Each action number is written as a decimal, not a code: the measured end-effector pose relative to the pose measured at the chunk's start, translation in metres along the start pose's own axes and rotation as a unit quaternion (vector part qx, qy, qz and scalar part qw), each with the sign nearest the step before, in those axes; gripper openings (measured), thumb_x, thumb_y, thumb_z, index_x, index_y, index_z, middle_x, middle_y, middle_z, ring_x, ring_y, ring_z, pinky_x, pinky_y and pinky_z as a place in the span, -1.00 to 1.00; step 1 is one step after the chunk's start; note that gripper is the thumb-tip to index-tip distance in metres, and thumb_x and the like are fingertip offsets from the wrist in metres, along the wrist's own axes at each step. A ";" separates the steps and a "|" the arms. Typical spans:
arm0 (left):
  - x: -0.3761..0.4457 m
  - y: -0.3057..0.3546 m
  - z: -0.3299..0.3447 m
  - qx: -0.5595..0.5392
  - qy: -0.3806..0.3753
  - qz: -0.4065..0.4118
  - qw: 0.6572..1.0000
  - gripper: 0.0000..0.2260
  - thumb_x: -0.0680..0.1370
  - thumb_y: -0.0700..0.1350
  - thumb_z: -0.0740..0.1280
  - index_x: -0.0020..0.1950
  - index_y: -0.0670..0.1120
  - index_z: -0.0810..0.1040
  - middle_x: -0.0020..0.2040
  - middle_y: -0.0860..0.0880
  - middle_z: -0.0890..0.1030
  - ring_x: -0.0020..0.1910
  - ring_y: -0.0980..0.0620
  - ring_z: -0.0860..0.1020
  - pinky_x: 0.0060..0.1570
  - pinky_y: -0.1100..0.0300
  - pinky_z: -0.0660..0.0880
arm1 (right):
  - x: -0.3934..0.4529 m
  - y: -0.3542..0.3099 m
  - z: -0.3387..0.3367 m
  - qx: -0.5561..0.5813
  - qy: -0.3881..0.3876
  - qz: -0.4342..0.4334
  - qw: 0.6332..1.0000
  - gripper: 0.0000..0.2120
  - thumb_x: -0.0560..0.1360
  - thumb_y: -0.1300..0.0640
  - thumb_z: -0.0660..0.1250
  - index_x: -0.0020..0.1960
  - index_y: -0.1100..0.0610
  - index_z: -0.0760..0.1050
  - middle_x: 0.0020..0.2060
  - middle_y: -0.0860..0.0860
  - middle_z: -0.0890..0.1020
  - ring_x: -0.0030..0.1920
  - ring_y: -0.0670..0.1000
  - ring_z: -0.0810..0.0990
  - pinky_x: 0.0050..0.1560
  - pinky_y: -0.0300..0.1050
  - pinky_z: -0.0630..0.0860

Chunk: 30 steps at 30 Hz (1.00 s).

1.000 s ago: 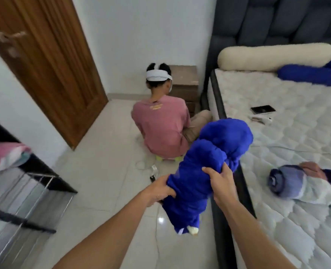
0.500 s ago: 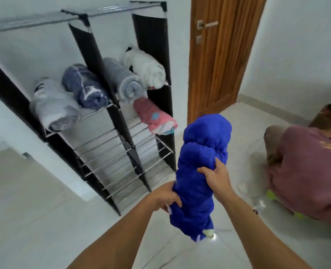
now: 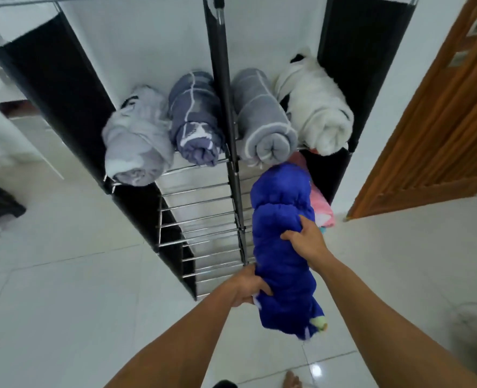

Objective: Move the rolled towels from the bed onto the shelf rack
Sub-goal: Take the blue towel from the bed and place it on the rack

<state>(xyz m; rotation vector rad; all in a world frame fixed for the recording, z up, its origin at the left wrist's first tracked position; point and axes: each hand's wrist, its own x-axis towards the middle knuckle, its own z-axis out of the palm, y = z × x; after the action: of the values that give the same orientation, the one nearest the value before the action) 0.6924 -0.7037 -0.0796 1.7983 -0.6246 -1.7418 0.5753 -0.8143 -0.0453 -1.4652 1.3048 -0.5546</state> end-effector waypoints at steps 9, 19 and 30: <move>0.080 0.047 -0.025 -0.097 0.065 0.040 0.992 -0.39 0.24 -0.41 0.36 0.28 -0.10 0.47 0.17 -0.14 0.62 0.12 -0.18 0.60 0.09 -0.20 0.57 | 0.126 -0.019 0.014 0.000 -0.051 -0.003 0.999 -0.74 0.37 0.30 0.41 0.05 0.17 0.52 -0.01 0.14 0.65 0.04 0.18 0.60 0.09 0.10 0.57; 0.159 0.073 -0.038 -0.019 0.271 0.133 0.953 -0.37 0.45 -0.17 0.35 0.49 0.02 0.26 0.33 -0.07 0.52 0.27 -0.14 0.50 0.32 0.01 0.43 | 0.233 -0.018 0.054 0.147 -0.002 0.023 0.989 -0.90 0.49 0.35 0.28 -0.11 0.18 0.47 -0.20 0.04 0.53 -0.12 0.02 0.48 -0.09 -0.10 0.42; 0.187 0.067 -0.038 0.110 0.221 0.106 0.963 -0.19 0.47 -0.20 0.36 0.57 0.14 -0.04 0.50 -0.13 0.25 0.42 -0.12 0.34 0.41 0.03 0.34 | 0.250 0.024 0.056 -0.092 -0.049 0.028 0.994 -0.54 0.49 0.23 0.22 0.39 0.20 0.33 0.25 0.14 0.51 0.23 0.20 0.51 0.12 -0.05 0.43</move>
<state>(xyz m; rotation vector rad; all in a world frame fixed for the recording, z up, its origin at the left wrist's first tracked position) 0.7432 -0.8761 -0.1720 2.0945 -0.8050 -1.1124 0.6875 -1.0172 -0.1574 -1.5806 1.3420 -0.3290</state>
